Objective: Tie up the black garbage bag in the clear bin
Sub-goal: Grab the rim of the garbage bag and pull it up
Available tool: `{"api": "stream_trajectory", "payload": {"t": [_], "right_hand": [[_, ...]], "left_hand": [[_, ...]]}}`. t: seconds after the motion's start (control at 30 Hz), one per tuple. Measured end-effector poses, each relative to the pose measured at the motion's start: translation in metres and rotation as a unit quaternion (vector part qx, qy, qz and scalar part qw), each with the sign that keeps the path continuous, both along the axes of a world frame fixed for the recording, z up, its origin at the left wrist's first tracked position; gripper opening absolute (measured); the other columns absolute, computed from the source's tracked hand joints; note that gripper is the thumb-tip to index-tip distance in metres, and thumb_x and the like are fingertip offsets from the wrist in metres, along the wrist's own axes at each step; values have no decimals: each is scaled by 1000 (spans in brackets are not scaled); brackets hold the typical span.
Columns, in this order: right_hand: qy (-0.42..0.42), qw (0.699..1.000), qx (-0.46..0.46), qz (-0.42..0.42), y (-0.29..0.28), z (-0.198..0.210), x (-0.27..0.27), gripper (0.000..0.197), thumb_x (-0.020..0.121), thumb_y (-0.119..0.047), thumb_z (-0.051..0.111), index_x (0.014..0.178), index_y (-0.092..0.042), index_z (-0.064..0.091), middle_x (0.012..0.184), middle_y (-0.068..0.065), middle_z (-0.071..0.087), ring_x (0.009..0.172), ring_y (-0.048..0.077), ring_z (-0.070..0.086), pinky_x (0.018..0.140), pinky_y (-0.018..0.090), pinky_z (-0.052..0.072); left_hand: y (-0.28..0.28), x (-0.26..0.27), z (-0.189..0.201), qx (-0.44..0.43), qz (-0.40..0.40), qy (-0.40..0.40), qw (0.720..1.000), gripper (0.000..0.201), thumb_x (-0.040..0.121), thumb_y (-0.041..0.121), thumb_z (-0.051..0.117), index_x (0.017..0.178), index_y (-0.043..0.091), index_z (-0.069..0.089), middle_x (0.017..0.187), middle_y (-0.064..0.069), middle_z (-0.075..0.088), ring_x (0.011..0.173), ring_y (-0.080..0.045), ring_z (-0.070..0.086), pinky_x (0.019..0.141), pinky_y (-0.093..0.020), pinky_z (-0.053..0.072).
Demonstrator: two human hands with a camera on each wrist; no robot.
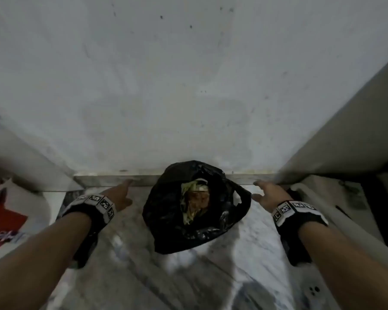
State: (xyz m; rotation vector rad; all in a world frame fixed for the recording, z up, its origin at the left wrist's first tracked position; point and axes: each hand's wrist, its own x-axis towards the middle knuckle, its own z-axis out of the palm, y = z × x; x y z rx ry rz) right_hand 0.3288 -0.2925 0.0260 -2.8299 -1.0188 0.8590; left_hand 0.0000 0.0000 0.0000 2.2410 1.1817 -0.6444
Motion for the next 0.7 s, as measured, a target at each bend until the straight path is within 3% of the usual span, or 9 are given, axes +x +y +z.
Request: {"api": "stream_trajectory", "payload": {"t": [0.1, 0.2, 0.27, 0.33, 0.4, 0.43, 0.5, 0.6, 0.7], "right_hand": [[41, 997, 32, -61, 6, -45, 2, 63, 89, -38, 55, 145, -18, 34, 145, 12, 47, 131, 28, 47, 105, 37, 40], [87, 990, 39, -102, 13, -73, -5, 68, 89, -36, 56, 148, -16, 26, 143, 16, 48, 128, 31, 50, 97, 33, 41], [95, 987, 63, -118, 17, -82, -8, 66, 86, -27, 62, 144, -13, 35, 136, 17, 54, 120, 32, 56, 90, 32, 44], [72, 987, 85, -117, 18, -85, -10, 44, 82, -18, 65, 125, -9, 58, 116, 17, 67, 105, 31, 64, 81, 31, 47], [57, 987, 105, -110, 17, -79, -10, 19, 80, -18, 66, 96, -10, 71, 88, 13, 72, 84, 27, 67, 70, 27, 47], [60, 986, 109, -113, 15, -73, -8, 10, 81, -19, 65, 84, -12, 71, 74, 9, 68, 71, 22, 63, 62, 26, 43], [75, 977, 139, -143, 14, -60, -1, 20, 84, -18, 63, 64, -16, 64, 57, 1, 56, 53, 15, 49, 50, 25, 34], [63, 966, 182, -171, 16, -35, 10, 24, 85, -16, 61, 61, -18, 59, 53, 0, 50, 51, 16, 44, 49, 26, 32], [24, 961, 226, -156, 25, -13, 16, 23, 84, -17, 58, 61, -16, 57, 65, 6, 55, 69, 24, 52, 64, 28, 38]], "left_hand": [[-2, 26, -31, -28, 4, -24, 999, 68, 89, 29, 61, 147, 11, 30, 145, -14, 49, 129, -27, 51, 99, -31, 41], [-13, 53, -54, -59, -1, -92, 994, 60, 88, 11, 58, 143, 8, 35, 142, -17, 50, 126, -24, 52, 98, -31, 42], [-15, 58, -69, -54, -12, -100, 993, 57, 89, 9, 51, 144, 7, 36, 140, -21, 50, 124, -27, 53, 100, -33, 42], [-17, 54, -71, -62, -5, -94, 994, 55, 83, 19, 51, 137, 12, 44, 124, -17, 62, 108, -31, 64, 88, -38, 55], [-9, 45, -73, -106, 21, -116, 987, 44, 78, 20, 57, 122, 16, 58, 92, 2, 72, 87, -17, 71, 72, -29, 59], [-5, 41, -71, -119, 32, -123, 985, 38, 76, 20, 63, 114, 14, 65, 81, 8, 73, 85, -13, 72, 69, -24, 56], [8, 35, -66, -105, 64, -97, 988, 36, 73, 29, 73, 103, 9, 72, 88, -2, 75, 96, -22, 71, 78, -27, 52], [31, 30, -45, -47, 85, -67, 993, 38, 74, 38, 75, 91, 4, 76, 88, -12, 73, 83, -24, 68, 72, -29, 46], [47, 29, -1, -10, 101, -106, 989, 26, 71, 30, 78, 76, 4, 76, 74, -13, 71, 70, -23, 64, 63, -27, 43]]}}
